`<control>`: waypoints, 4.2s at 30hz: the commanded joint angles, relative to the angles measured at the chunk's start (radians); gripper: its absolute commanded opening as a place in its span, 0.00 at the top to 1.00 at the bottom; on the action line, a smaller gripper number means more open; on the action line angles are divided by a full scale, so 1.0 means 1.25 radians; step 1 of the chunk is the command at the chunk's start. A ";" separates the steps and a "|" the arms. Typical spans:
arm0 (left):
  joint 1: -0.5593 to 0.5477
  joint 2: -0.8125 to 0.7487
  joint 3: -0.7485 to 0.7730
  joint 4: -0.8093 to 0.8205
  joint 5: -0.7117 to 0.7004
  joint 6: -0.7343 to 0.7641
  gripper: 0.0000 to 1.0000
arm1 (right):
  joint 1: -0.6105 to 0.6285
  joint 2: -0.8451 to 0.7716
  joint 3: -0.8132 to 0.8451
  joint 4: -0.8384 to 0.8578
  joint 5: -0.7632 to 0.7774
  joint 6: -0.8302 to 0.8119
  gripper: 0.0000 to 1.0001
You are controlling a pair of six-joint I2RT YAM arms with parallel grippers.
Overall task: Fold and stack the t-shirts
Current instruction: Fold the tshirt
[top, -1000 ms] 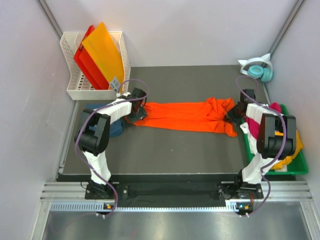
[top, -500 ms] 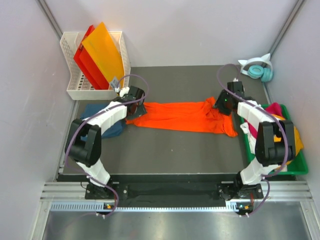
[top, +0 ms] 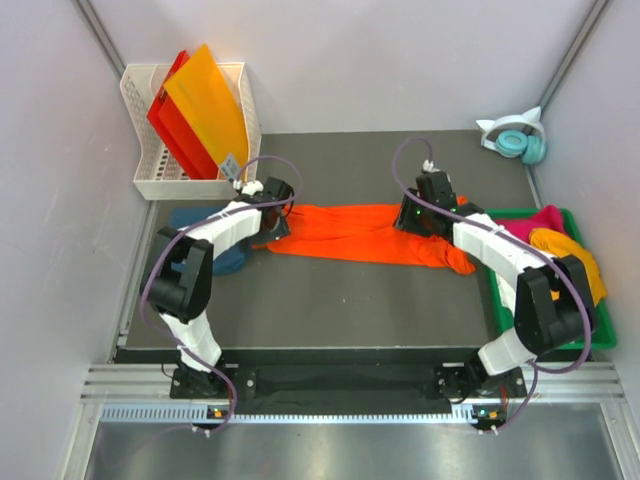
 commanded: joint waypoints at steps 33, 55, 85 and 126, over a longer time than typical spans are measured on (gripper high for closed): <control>0.044 0.424 0.610 0.021 0.056 0.129 0.13 | 0.056 -0.326 -0.270 -0.181 0.177 -0.004 0.65; 0.010 0.051 0.153 0.125 0.082 0.073 0.43 | 0.057 -0.425 -0.322 -0.173 0.174 0.049 0.66; -0.057 0.074 -0.011 0.183 0.116 0.048 1.00 | 0.063 -0.400 -0.314 -0.165 0.193 0.061 0.66; -0.089 0.123 -0.100 0.130 0.159 -0.016 1.00 | -0.152 0.358 0.235 -0.178 0.237 0.000 1.00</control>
